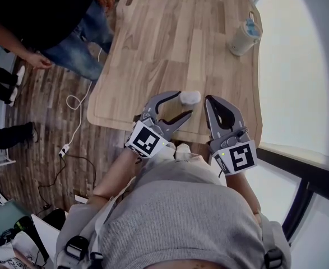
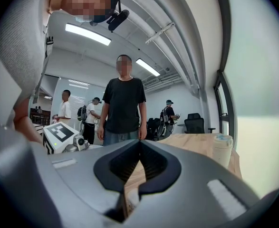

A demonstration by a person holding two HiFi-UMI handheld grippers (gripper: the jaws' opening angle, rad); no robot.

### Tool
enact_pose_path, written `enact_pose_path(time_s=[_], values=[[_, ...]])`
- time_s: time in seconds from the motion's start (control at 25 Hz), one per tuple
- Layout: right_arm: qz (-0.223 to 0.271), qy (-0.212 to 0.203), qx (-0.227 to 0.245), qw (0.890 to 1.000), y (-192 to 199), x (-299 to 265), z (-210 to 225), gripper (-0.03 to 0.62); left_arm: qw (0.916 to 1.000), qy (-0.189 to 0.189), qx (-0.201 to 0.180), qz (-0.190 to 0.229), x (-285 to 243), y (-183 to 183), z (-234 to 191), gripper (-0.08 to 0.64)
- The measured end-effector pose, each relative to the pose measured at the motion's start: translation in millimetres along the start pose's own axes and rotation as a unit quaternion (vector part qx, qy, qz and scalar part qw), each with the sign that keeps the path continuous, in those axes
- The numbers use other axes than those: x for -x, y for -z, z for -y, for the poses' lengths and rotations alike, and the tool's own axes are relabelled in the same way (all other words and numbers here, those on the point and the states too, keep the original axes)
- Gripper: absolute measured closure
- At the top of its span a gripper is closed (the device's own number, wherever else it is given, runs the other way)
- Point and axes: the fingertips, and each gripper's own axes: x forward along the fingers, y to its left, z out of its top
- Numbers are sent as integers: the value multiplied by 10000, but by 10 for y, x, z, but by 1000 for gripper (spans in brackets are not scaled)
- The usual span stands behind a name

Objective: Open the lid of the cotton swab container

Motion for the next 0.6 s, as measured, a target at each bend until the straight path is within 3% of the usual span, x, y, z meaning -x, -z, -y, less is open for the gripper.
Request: enact_pose_path(time_s=[0.6], values=[[-55, 26, -170, 9998, -82, -23, -16, 592, 9945, 384, 222, -944, -254, 841, 8, 270]])
